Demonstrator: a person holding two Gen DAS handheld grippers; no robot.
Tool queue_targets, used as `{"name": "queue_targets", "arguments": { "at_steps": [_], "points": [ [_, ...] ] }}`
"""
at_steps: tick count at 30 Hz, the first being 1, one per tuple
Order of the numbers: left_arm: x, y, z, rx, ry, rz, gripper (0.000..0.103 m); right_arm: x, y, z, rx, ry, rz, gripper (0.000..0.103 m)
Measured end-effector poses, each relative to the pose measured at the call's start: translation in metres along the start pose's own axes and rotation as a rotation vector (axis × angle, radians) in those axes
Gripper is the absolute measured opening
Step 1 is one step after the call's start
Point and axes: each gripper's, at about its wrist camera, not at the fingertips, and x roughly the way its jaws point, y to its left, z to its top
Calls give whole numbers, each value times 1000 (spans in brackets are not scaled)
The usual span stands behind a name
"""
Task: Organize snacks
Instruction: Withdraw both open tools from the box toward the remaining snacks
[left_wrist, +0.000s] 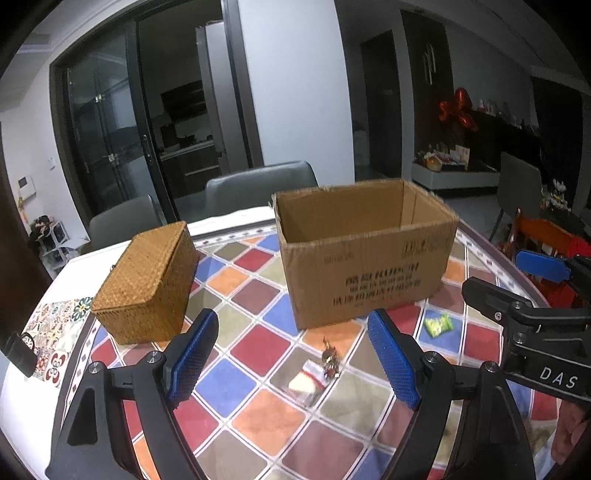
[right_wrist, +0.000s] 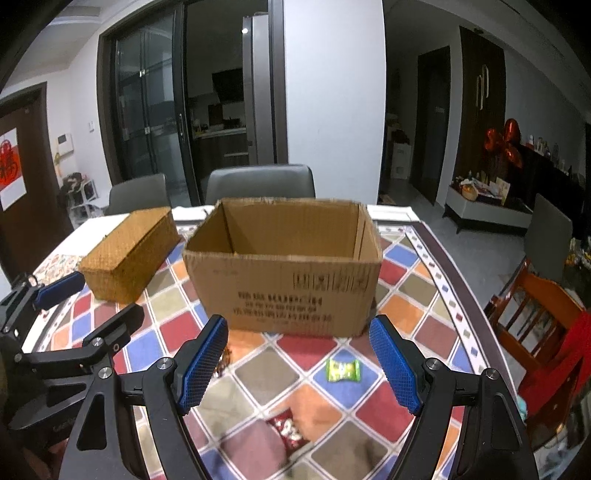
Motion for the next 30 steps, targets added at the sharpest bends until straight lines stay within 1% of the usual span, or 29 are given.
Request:
{"name": "queue_targets", "arguments": {
  "at_steps": [8, 19, 24, 30],
  "points": [
    [14, 0, -22, 25, 47, -24, 83, 14, 4, -24, 5, 60, -10, 80],
    [34, 2, -39, 64, 89, -60, 83, 30, 9, -54, 41, 127, -29, 80],
    [45, 0, -47, 100, 107, -88, 83, 37, 10, -65, 68, 152, -33, 80],
    [61, -1, -57, 125, 135, -125, 83, 45, 12, -77, 86, 171, -58, 80]
  ]
}}
